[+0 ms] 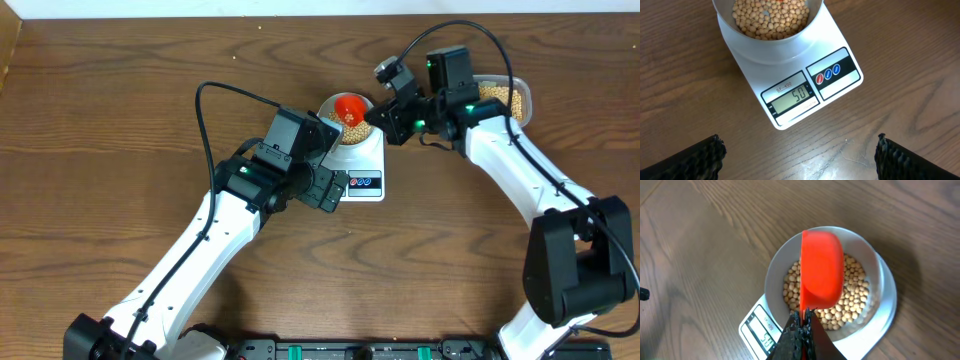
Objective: Scoop item into bowl and weigh 50g on scale
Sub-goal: 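Move the red scoop with the right gripper back to the tub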
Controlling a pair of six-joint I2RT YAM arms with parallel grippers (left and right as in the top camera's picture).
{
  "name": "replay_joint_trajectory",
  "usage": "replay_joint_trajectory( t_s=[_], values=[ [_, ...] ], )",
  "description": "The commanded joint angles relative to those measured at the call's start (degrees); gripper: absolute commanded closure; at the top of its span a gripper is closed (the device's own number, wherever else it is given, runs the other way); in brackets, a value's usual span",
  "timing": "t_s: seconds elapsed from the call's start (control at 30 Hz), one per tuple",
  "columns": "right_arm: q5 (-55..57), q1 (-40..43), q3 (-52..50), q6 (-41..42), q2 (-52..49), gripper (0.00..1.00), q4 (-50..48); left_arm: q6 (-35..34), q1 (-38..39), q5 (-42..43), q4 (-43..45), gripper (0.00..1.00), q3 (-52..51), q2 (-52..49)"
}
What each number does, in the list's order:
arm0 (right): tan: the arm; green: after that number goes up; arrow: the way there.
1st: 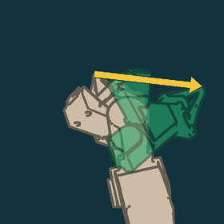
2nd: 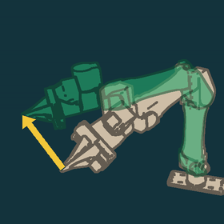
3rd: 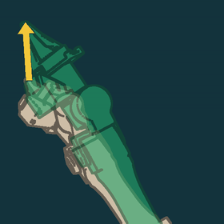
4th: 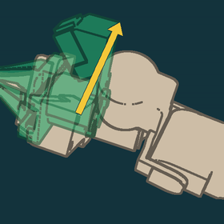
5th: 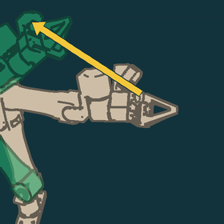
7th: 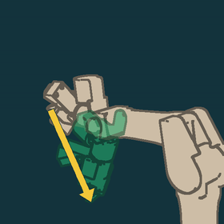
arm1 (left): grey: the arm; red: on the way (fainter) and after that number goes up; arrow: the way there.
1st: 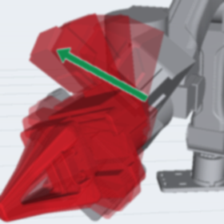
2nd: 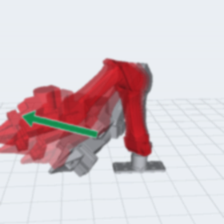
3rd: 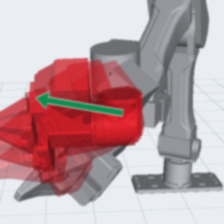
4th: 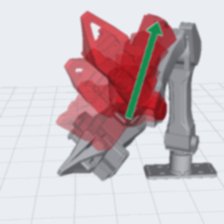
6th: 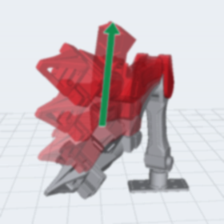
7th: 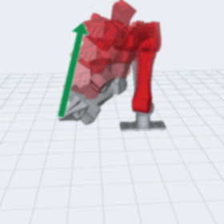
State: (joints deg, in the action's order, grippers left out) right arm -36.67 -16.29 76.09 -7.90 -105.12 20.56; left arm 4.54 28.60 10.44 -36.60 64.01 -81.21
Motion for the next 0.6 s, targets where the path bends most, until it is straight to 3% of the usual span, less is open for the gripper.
replay_joint_trajectory(
  t_s=[0.0,0.57],
  values=[
    [-1.44,0.24,-0.02,0.59,3.21,0.99,0.00,0.37,-0.31,0.52,-0.02,0.02,0.07,0.52],
    [-8.15,2.67,-0.02,1.95,5.40,0.99,0.24,0.37,-0.31,0.50,-0.02,0.02,0.07,0.52]
  ],
)
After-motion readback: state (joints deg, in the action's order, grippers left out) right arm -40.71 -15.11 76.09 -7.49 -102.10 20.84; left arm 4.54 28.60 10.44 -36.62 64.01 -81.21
